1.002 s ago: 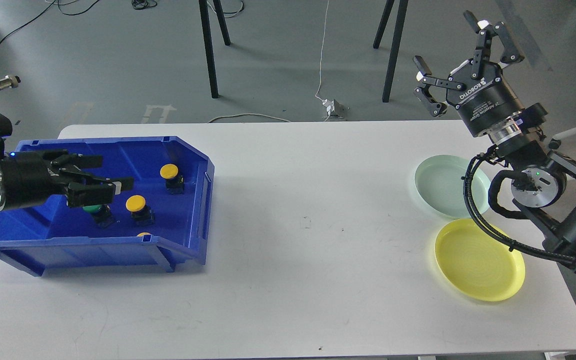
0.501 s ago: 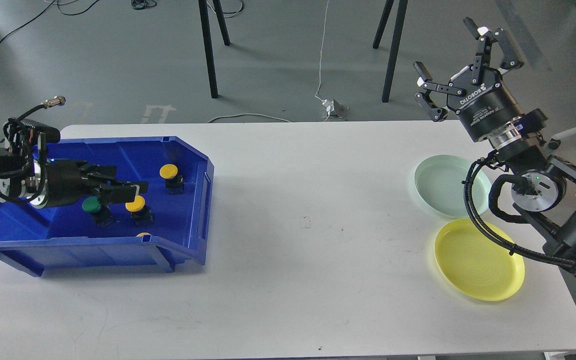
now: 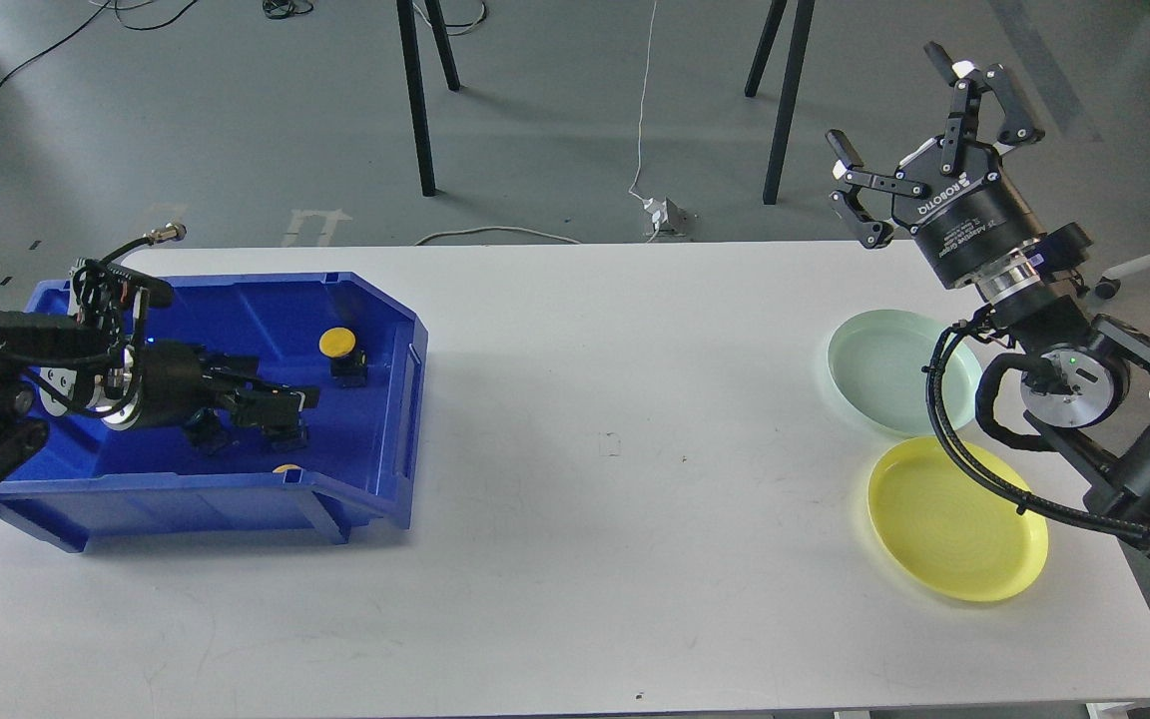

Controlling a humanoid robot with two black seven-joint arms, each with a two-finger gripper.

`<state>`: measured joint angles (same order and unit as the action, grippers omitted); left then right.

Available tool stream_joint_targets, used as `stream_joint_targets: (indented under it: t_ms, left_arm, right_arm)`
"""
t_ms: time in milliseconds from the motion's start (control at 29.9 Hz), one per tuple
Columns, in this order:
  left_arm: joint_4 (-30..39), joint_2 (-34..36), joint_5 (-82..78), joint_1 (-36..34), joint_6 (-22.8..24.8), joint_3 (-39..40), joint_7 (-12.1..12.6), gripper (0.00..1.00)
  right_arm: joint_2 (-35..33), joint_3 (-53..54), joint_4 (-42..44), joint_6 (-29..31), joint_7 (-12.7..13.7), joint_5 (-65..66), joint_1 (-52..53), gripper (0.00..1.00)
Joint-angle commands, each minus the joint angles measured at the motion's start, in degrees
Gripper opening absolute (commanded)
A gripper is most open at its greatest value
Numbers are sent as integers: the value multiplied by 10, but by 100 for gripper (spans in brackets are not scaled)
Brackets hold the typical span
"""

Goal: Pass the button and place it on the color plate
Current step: 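Grasp a yellow button in the bin with the left gripper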

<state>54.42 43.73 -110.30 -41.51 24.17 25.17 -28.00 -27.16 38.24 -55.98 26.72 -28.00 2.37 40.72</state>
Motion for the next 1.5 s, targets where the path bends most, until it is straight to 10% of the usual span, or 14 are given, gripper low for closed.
stream_joint_targets:
  t_ms: [0,1136,1470]
  left_arm:
    - [-19,-17,0,0,-1,0,0,97]
    - [-100,-59,-17,-1,-36,-45,0,95]
    - [-106,-59,-19,-1,-40,-45,0,63]
  right_arm:
    - [0,0,0,0,0,0,0,99]
    - [0,0,-1,0,0,0,-5,99]
    - [0,1,-1,0,0,0,-9,99]
